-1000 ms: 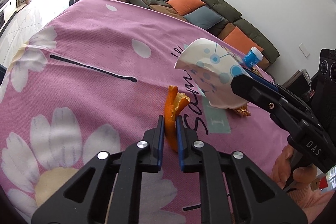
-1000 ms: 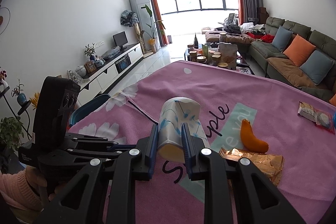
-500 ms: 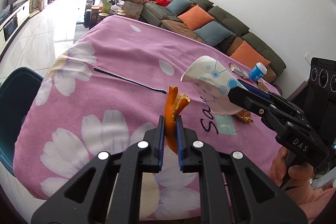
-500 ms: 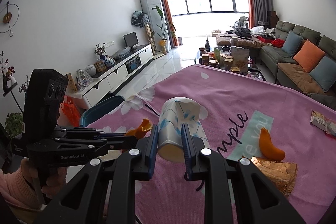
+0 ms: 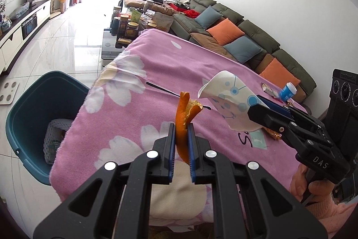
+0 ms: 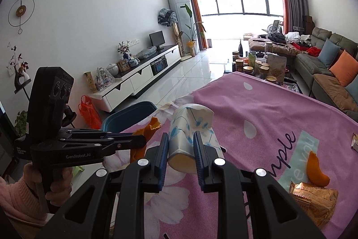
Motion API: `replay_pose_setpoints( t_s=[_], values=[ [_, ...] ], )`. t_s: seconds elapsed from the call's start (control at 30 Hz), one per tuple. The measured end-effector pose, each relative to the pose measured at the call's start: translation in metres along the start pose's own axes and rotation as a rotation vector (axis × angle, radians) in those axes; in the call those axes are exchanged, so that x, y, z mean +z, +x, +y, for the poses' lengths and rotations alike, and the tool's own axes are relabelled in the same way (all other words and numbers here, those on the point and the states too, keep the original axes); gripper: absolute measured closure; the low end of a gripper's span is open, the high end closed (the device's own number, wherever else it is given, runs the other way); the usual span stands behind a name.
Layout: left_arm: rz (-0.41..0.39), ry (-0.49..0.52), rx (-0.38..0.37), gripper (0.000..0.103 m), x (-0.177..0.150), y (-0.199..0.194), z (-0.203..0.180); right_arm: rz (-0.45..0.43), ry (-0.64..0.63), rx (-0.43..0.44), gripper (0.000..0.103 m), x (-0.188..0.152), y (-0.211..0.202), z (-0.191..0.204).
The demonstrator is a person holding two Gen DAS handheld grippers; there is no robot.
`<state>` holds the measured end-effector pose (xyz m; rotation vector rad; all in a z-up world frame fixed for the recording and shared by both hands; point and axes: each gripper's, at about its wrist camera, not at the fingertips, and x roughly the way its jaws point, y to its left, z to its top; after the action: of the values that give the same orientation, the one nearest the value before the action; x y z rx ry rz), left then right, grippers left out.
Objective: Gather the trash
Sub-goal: 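Carry orange peel and paper cup to the teal bin and release both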
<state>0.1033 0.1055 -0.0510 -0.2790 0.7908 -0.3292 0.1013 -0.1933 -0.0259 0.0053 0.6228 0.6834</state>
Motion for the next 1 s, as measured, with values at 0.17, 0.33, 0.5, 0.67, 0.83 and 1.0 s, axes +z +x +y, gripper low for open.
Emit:
replay_pose_setpoints(
  t_s=[0.17,0.33,0.5,0.67,0.83,1.0],
  values=[
    [-0.029,-0.031,0.032,0.092,0.003,-0.016,0.021,0.010,-0.023,0.033,0.082,0.006,0.012,0.014],
    [-0.050,-0.059,0.058,0.092,0.004,-0.027,0.034,0.024,-0.048,0.065,0.082,0.011,0.024,0.028],
    [-0.074,-0.079,0.086,0.092,0.006,-0.037,0.046,0.032,-0.080,0.093,0.082,0.018,0.036,0.044],
    [-0.094,-0.101,0.113,0.092,0.007,-0.048,0.059,0.040,-0.108,0.119,0.082,0.024,0.047,0.057],
    [-0.113,-0.125,0.148,0.092,0.008,-0.057,0.073,0.050,-0.123,0.143,0.082,0.029,0.057,0.066],
    [-0.128,-0.143,0.181,0.092,0.009,-0.066,0.088,0.061,-0.142,0.157,0.082,0.033,0.067,0.075]
  ],
)
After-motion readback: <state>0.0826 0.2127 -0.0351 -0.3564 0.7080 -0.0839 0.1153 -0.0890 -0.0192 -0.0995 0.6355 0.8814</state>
